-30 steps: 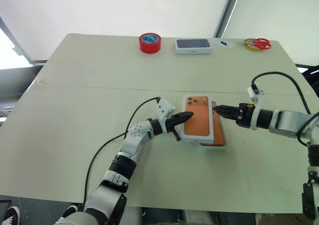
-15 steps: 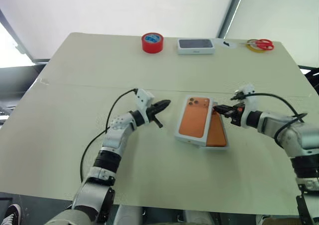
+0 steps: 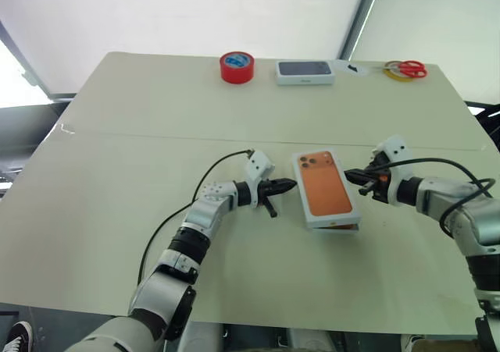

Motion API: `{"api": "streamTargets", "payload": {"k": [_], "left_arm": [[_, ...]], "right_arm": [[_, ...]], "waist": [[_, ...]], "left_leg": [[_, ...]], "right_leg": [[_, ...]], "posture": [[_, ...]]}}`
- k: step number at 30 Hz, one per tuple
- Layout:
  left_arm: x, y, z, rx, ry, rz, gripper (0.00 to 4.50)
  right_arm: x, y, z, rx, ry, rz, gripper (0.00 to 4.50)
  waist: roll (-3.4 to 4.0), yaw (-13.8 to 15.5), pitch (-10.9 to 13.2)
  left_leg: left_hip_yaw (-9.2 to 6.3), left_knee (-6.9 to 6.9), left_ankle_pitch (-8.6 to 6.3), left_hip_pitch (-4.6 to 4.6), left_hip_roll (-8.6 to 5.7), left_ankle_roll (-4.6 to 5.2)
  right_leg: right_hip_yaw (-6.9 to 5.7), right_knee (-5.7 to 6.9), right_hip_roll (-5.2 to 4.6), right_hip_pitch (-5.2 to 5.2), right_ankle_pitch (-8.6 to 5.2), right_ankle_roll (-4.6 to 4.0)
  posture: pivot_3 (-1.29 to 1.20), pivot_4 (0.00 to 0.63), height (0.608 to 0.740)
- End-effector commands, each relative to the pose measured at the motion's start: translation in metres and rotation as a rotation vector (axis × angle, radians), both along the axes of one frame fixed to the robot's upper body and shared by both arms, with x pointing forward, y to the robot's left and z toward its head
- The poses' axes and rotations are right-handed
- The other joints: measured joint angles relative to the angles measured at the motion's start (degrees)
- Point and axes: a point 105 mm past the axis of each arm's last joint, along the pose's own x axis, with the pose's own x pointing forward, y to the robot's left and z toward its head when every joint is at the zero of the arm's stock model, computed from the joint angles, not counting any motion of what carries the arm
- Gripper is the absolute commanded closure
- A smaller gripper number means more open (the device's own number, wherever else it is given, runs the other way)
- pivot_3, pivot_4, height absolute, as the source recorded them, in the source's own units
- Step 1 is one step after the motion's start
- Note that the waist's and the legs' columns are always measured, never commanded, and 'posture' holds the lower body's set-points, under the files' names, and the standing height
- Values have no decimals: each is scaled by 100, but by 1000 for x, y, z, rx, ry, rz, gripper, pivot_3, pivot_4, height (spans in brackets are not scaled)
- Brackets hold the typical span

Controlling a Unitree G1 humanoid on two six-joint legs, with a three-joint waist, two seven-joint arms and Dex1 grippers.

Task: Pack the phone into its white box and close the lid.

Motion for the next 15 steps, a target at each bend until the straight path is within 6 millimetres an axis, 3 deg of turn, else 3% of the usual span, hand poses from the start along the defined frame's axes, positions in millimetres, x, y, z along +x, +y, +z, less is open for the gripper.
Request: {"api": "streamTargets", "payload": {"k": [1,15], "left_arm": [[-5,-17,16,-27,-44,-60,4500],[-2,-18,16,-16,-45,-52,4500]], "right_arm": [[-5,8,13,0,-37,59,4472],[-13,-17,1,-119,-25,37,4472]], "waist": [[0,1,0],[0,8,0]], "left_leg": [[0,0,0,0,0,0],[0,2,1,0,-1,-2]], "right_leg": [[0,0,0,0,0,0],[0,0,-1,2,0,0]], "posture": [[0,150,740],[0,150,740]]}}
